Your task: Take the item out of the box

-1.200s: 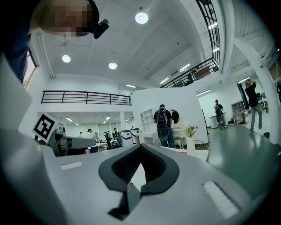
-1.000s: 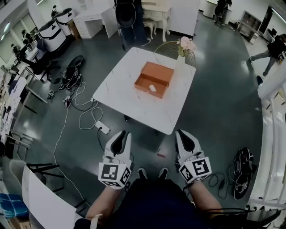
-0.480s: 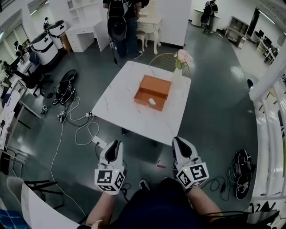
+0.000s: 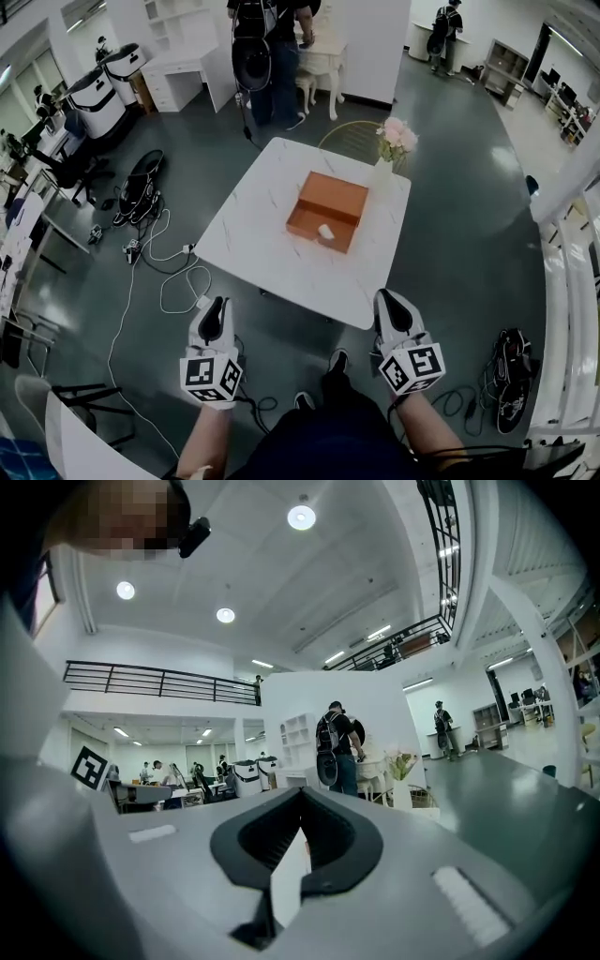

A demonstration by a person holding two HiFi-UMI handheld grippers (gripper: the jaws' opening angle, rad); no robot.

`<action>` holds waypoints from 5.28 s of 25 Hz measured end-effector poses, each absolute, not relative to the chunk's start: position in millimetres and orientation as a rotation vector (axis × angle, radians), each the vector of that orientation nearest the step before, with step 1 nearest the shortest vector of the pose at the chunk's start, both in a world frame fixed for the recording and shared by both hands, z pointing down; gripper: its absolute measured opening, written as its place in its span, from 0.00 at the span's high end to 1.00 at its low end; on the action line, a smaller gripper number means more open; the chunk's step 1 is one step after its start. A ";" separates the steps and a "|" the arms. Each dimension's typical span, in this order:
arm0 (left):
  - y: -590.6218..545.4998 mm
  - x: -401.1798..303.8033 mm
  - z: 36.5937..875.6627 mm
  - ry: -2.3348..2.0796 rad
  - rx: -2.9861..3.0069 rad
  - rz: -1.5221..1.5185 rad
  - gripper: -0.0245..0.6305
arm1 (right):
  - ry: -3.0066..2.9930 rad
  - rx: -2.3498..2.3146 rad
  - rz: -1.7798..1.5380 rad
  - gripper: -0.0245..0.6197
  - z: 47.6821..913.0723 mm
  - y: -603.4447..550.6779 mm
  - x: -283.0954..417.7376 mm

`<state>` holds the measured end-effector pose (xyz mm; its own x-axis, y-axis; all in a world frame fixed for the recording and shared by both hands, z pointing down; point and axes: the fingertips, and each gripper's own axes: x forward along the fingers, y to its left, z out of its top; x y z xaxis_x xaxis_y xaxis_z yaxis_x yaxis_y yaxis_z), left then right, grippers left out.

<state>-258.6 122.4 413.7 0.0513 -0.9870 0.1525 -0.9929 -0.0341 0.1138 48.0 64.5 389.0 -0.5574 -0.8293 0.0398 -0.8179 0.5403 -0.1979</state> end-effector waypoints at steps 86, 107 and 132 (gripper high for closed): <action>-235.1 -77.7 790.5 0.978 2.588 2.562 0.70 | 2.064 -2.164 -0.675 0.96 491.6 -82.1 140.5; -265.7 -100.3 650.5 -0.602 2.845 1.891 0.71 | 2.411 -1.822 -0.698 0.96 481.8 -134.6 78.3; -171.1 -159.2 454.8 -1.441 2.505 0.281 0.71 | 2.584 -1.586 -0.546 0.96 438.9 -177.3 16.3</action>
<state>-159.2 -171.1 454.8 0.4959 -0.8215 0.2815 -0.8671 -0.4862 0.1086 16.3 -177.3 438.9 -0.4686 -0.8736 0.1313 -0.8521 0.4078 -0.3280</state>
